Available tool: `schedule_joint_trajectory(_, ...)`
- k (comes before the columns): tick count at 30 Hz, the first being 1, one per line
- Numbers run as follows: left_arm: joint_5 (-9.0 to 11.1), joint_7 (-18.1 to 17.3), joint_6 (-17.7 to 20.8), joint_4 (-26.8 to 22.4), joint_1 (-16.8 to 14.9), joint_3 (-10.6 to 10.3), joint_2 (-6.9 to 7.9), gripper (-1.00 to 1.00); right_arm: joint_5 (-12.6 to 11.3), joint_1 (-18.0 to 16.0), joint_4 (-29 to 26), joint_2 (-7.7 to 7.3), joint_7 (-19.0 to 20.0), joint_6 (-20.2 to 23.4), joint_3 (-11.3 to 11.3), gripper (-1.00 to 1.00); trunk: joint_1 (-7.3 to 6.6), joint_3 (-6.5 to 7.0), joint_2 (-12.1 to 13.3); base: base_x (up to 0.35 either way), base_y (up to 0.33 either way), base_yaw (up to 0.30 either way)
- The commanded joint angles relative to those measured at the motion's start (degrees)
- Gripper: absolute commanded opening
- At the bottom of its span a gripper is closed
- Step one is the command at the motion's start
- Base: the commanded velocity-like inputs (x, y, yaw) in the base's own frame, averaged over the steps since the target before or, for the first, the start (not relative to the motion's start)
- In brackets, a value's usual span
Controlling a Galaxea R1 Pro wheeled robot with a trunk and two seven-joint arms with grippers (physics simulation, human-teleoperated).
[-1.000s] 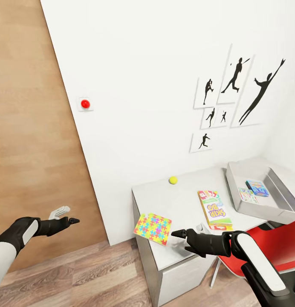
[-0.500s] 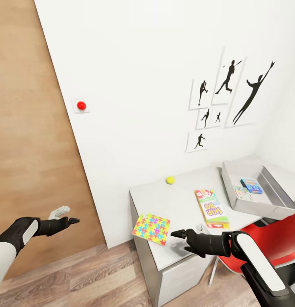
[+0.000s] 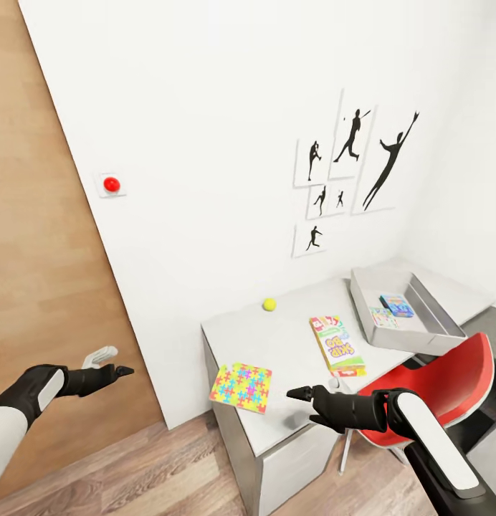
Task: Put all the toys in the child's room - the three board games (two on the bed and one on the table), the two jigsaw puzzles on the table, and the tennis ball on the table - inside the toy box on the table in the child's room.
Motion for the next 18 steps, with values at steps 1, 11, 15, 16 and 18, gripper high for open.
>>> schedule_joint_trajectory(1, 0.07, -0.12, 0.38, -0.03, -0.03, 0.29, 0.00, 1.00, -0.55, -0.08, -0.05, -0.03, -0.60, 0.00, 0.10, 1.00, 0.04, -0.06, -0.12, 0.000, 0.011, -0.207)
schedule_joint_trajectory(11, 0.08, -0.12, 0.44, -0.05, 0.00, 0.29, 0.01, 1.00, -0.51, -0.09, -0.01, -0.03, -0.60, 0.00, 0.23, 1.00, 0.04, 0.64, -0.12, 0.000, 0.046, -0.207)
schedule_joint_trajectory(15, 0.10, -0.12, 0.51, -0.05, -0.01, 0.29, 0.01, 1.00, -0.50, -0.06, 0.00, 0.09, -0.60, 0.00, 0.26, 1.00, 0.04, 0.92, -0.12, 0.000, 0.166, -0.207)
schedule_joint_trajectory(16, 0.09, -0.15, 0.51, -0.05, -0.02, 0.29, 0.01, 1.00, -0.50, -0.07, 0.00, 0.11, -0.60, 0.00, 0.26, 1.00, 0.04, 1.00, -0.12, 0.000, 0.241, -0.207)
schedule_joint_trajectory(18, 0.08, -0.14, 0.52, -0.05, -0.01, 0.29, 0.01, 1.00, -0.50, -0.05, 0.00, 0.13, -0.60, 0.00, 0.26, 1.00, 0.04, 1.14, -0.12, 0.000, 0.228, -0.207)
